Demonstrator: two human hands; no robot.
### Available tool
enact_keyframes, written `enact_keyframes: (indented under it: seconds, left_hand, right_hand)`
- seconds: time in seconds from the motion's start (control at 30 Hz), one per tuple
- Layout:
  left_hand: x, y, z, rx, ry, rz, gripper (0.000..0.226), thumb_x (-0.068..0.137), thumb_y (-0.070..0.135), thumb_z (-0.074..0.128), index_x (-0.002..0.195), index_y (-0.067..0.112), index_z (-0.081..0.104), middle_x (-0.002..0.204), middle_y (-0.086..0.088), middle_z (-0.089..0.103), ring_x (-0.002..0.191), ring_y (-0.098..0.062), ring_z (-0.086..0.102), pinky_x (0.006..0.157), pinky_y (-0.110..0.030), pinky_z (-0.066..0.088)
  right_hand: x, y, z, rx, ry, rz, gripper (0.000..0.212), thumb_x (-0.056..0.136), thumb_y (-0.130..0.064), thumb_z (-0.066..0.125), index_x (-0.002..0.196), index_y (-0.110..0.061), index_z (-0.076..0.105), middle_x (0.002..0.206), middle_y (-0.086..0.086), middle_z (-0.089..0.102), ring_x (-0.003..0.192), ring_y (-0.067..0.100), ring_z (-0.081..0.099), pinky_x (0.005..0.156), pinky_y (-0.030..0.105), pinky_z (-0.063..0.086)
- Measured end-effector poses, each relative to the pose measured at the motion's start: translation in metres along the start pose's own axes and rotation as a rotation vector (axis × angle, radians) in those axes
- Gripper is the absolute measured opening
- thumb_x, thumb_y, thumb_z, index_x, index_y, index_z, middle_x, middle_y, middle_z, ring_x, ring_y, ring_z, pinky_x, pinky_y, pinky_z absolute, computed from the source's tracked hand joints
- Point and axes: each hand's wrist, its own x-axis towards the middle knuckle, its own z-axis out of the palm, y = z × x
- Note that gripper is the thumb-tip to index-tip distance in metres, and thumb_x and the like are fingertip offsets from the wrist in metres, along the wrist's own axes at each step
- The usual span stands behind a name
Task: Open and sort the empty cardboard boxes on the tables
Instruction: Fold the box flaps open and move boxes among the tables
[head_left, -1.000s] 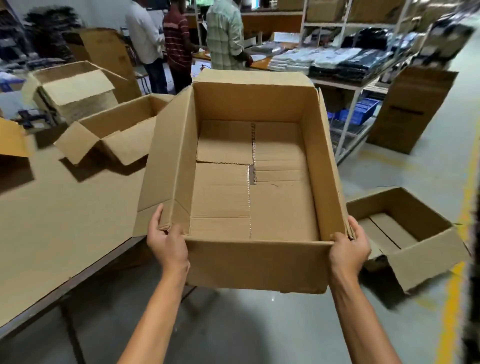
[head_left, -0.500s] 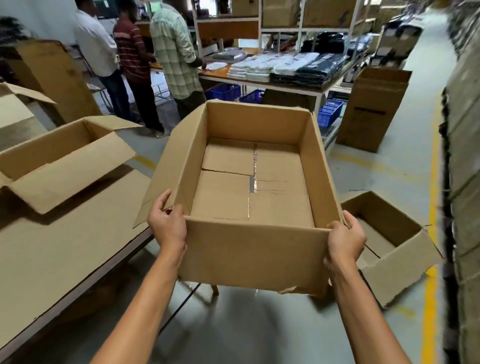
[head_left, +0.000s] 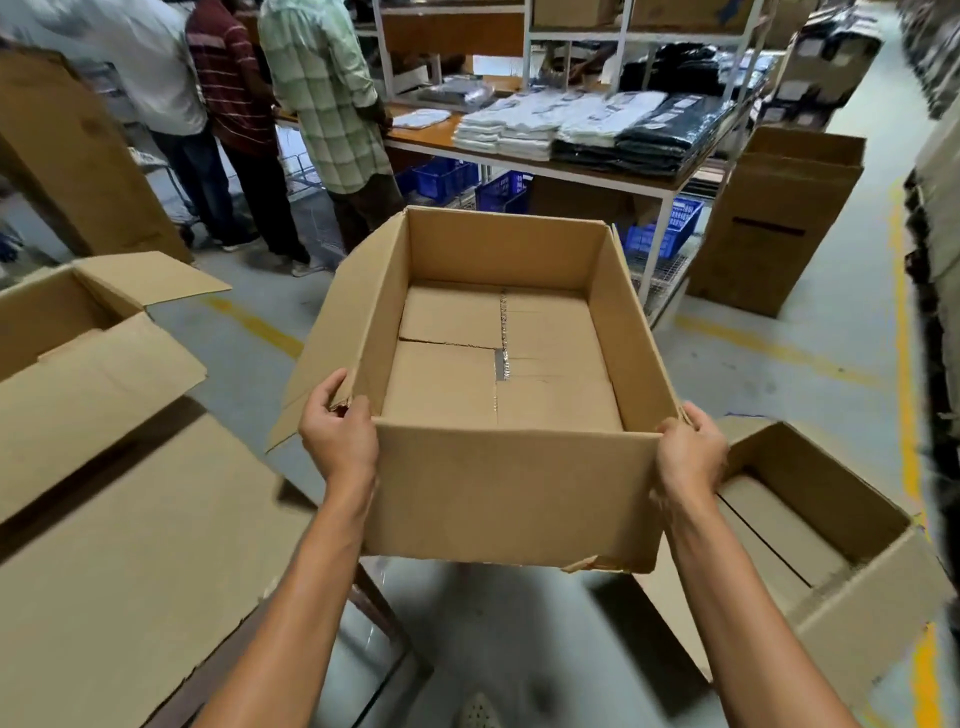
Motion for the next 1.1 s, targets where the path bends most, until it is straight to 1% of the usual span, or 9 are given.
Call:
enact_keyframes:
  seconds: [0.13, 0.2, 0.3, 0.43, 0.53, 0.63, 0.77, 1.0, 1.1]
  left_hand:
    - [0.072, -0.007, 0.041, 0.017, -0.014, -0.069, 0.039, 0.080, 0.002, 0.057, 0.111, 0.023, 0.066, 0.112, 0.000, 0.069, 0.079, -0.006, 0.063, 0.075, -0.025, 0.051]
    - [0.101, -0.010, 0.056, 0.038, -0.011, -0.087, 0.038, 0.080, 0.002, 0.057, 0.111, 0.023, 0.066, 0.112, 0.000, 0.069, 0.083, -0.010, 0.064, 0.076, -0.026, 0.051]
    - [0.145, -0.021, 0.076, 0.049, 0.012, -0.108, 0.035, 0.083, 0.002, 0.057, 0.109, 0.024, 0.065, 0.110, -0.001, 0.067, 0.087, -0.014, 0.064, 0.077, -0.027, 0.051]
    - [0.201, -0.045, 0.103, 0.053, 0.073, -0.154, 0.032, 0.083, 0.002, 0.057, 0.106, 0.025, 0.065, 0.105, -0.001, 0.068, 0.085, -0.015, 0.065, 0.076, -0.028, 0.052]
    - [0.250, -0.068, 0.131, 0.064, 0.109, -0.183, 0.030, 0.085, 0.004, 0.059, 0.105, 0.026, 0.064, 0.102, 0.001, 0.067, 0.082, -0.009, 0.063, 0.077, -0.029, 0.052]
    - [0.304, -0.093, 0.163, 0.076, 0.148, -0.215, 0.029, 0.084, 0.012, 0.066, 0.108, 0.028, 0.065, 0.108, 0.003, 0.069, 0.095, -0.016, 0.067, 0.088, -0.039, 0.057]
    - [0.365, -0.113, 0.201, 0.095, 0.230, -0.261, 0.029, 0.084, 0.008, 0.065, 0.107, 0.026, 0.065, 0.109, 0.000, 0.069, 0.098, -0.020, 0.067, 0.093, -0.044, 0.056]
    - [0.461, -0.138, 0.236, 0.138, 0.405, -0.355, 0.034, 0.080, 0.008, 0.067, 0.111, 0.021, 0.068, 0.112, -0.004, 0.069, 0.100, -0.022, 0.067, 0.095, -0.043, 0.055]
    - [0.499, -0.156, 0.227, 0.116, 0.499, -0.396, 0.032, 0.078, 0.007, 0.068, 0.108, 0.019, 0.070, 0.110, -0.005, 0.071, 0.101, -0.024, 0.068, 0.096, -0.046, 0.054]
  right_hand:
    - [0.041, -0.027, 0.070, -0.108, -0.015, -0.036, 0.049, 0.089, -0.014, 0.054, 0.136, -0.023, 0.060, 0.128, 0.001, 0.066, 0.112, 0.026, 0.060, 0.096, 0.037, 0.047]
    - [0.057, -0.038, 0.102, -0.180, -0.028, -0.046, 0.049, 0.091, -0.018, 0.054, 0.138, -0.025, 0.058, 0.132, 0.002, 0.064, 0.117, 0.029, 0.058, 0.099, 0.037, 0.046]
    - [0.082, -0.048, 0.154, -0.222, -0.059, -0.054, 0.048, 0.090, -0.020, 0.054, 0.137, -0.026, 0.059, 0.131, 0.003, 0.065, 0.115, 0.032, 0.059, 0.099, 0.043, 0.049]
    - [0.124, -0.049, 0.228, -0.278, -0.117, -0.074, 0.043, 0.089, -0.017, 0.055, 0.131, -0.021, 0.064, 0.121, 0.002, 0.068, 0.110, 0.030, 0.060, 0.093, 0.034, 0.047]
    - [0.162, -0.048, 0.290, -0.291, -0.178, -0.063, 0.040, 0.087, -0.019, 0.055, 0.125, -0.019, 0.067, 0.105, 0.001, 0.069, 0.101, 0.030, 0.062, 0.084, 0.035, 0.047]
    - [0.204, -0.054, 0.357, -0.313, -0.250, -0.083, 0.027, 0.084, -0.023, 0.052, 0.104, -0.017, 0.071, 0.085, -0.002, 0.067, 0.087, 0.030, 0.062, 0.067, 0.033, 0.042]
    - [0.249, -0.073, 0.440, -0.401, -0.333, -0.087, 0.011, 0.094, -0.021, 0.054, 0.093, -0.017, 0.064, 0.089, 0.001, 0.064, 0.084, 0.023, 0.055, 0.071, 0.032, 0.037]
    - [0.298, -0.096, 0.587, -0.568, -0.474, -0.086, 0.026, 0.094, -0.025, 0.055, 0.110, -0.013, 0.071, 0.105, 0.007, 0.068, 0.097, 0.030, 0.058, 0.078, 0.030, 0.039]
    - [0.297, -0.100, 0.652, -0.595, -0.576, -0.079, 0.025, 0.093, -0.022, 0.056, 0.107, -0.007, 0.071, 0.099, 0.011, 0.065, 0.093, 0.031, 0.058, 0.079, 0.031, 0.041]
